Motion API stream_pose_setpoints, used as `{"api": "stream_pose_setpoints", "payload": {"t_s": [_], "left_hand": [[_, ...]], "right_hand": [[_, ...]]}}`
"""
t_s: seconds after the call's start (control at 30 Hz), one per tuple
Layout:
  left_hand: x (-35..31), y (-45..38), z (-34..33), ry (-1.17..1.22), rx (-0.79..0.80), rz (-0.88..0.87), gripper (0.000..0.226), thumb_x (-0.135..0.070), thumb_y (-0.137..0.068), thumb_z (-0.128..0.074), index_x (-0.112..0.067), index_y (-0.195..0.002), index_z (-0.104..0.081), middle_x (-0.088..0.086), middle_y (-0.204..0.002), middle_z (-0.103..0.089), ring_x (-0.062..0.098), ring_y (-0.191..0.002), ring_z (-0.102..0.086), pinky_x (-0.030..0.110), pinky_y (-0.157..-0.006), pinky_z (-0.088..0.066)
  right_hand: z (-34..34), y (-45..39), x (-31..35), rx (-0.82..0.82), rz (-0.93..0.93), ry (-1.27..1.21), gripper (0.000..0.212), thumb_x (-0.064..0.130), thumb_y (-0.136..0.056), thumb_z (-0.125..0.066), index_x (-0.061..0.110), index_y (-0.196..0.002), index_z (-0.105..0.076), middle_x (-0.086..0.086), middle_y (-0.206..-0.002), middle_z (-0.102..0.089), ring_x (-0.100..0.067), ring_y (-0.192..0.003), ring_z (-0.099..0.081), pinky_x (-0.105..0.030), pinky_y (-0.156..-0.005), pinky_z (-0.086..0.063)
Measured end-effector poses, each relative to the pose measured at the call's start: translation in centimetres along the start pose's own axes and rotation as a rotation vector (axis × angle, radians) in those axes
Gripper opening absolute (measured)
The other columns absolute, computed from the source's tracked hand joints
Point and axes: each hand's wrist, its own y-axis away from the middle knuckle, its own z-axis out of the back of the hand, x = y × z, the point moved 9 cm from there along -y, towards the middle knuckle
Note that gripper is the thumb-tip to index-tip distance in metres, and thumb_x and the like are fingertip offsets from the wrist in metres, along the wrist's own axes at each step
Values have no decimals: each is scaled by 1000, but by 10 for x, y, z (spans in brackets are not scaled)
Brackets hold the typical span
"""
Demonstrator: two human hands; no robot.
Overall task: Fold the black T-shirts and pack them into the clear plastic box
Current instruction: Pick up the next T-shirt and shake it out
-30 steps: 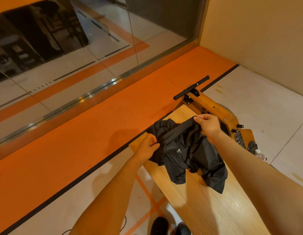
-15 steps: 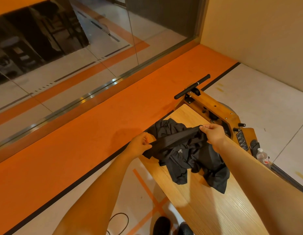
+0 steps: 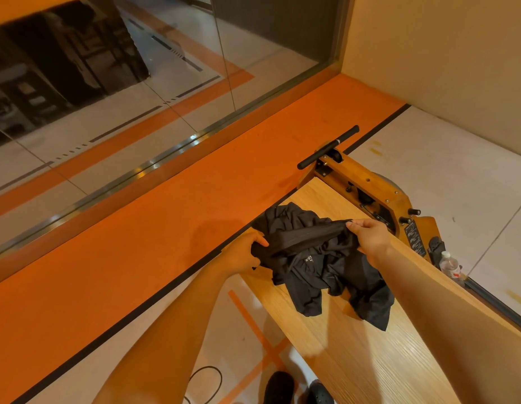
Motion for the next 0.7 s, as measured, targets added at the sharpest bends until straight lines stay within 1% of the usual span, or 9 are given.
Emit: {"api": "stream_pose_setpoints", "payload": {"t_s": [0.1, 0.17, 0.23, 0.33, 0.4, 0.5, 0.57, 0.63, 0.7], "left_hand": [[1, 1, -2, -87, 39, -35, 55, 10, -79, -64, -18, -124, -51, 6, -135, -42, 25, -121, -50, 26, -87, -51], [4, 2, -3, -147, 63, -48, 59, 10, -79, -64, -17, -129, -50, 3, -133, -40, 21, -120, -48, 24, -91, -48], [4, 2, -2, -123, 47, -52, 53, 9, -80, -64, -16, -125, -55, 0, -125, -45, 18, -114, -50, 22, -89, -48], [3, 2, 11, 24, -82, -68, 30, 6, -83, -64, -22, -95, -69, -1, -104, -62, 18, -100, -61, 32, -87, -53], [4, 1, 18, 98, -143, -67, 29, 6, -85, -62, -22, -83, -69, 0, -93, -66, 18, -93, -64, 34, -82, -54], [8, -2, 23, 167, -177, -32, 21, 1, -89, -60, -19, -85, -63, 7, -95, -65, 28, -97, -64, 37, -77, -55], [11, -2, 24, 200, -188, 6, 17, -4, -93, -57, -20, -88, -54, 14, -99, -64, 29, -95, -64, 38, -75, -53], [11, -2, 22, 280, -183, 16, 15, -6, -96, -53, -19, -90, -49, 14, -97, -65, 24, -88, -66, 35, -70, -52], [8, 0, 20, 361, -173, 16, 16, -4, -98, -49, -18, -90, -50, 6, -93, -64, 17, -83, -64, 26, -63, -51]], "right_hand": [[1, 1, 0, -3, 0, -2, 19, 11, -94, -64, 16, -75, -64, -7, -78, -63, -19, -68, -58, -28, -58, -46], [1, 2, -1, 2, -1, -13, 20, 10, -94, -64, 15, -75, -64, -6, -77, -63, -18, -68, -59, -28, -59, -48], [1, 3, -2, 5, -1, -17, 20, 10, -94, -63, 15, -75, -64, -5, -77, -64, -18, -69, -59, -28, -59, -48], [2, 2, -4, -13, -2, 3, 21, 11, -95, -63, 16, -75, -64, -4, -77, -63, -19, -71, -58, -30, -61, -46], [3, 1, -7, -21, -8, 10, 20, 12, -95, -63, 16, -75, -64, -7, -79, -63, -22, -74, -58, -32, -64, -47], [4, -1, -11, -15, -27, 3, 18, 13, -94, -65, 15, -76, -65, -12, -85, -66, -26, -80, -61, -39, -72, -51], [5, -1, -12, -16, -34, 5, 17, 13, -94, -65, 15, -77, -65, -12, -86, -66, -26, -81, -62, -41, -76, -53], [6, -1, -12, -18, -31, 0, 18, 13, -94, -64, 15, -77, -64, -9, -84, -65, -23, -77, -61, -35, -69, -52], [8, -1, -13, -23, -31, -9, 18, 13, -94, -64, 15, -76, -64, -7, -82, -64, -21, -75, -59, -32, -64, -49]]}}
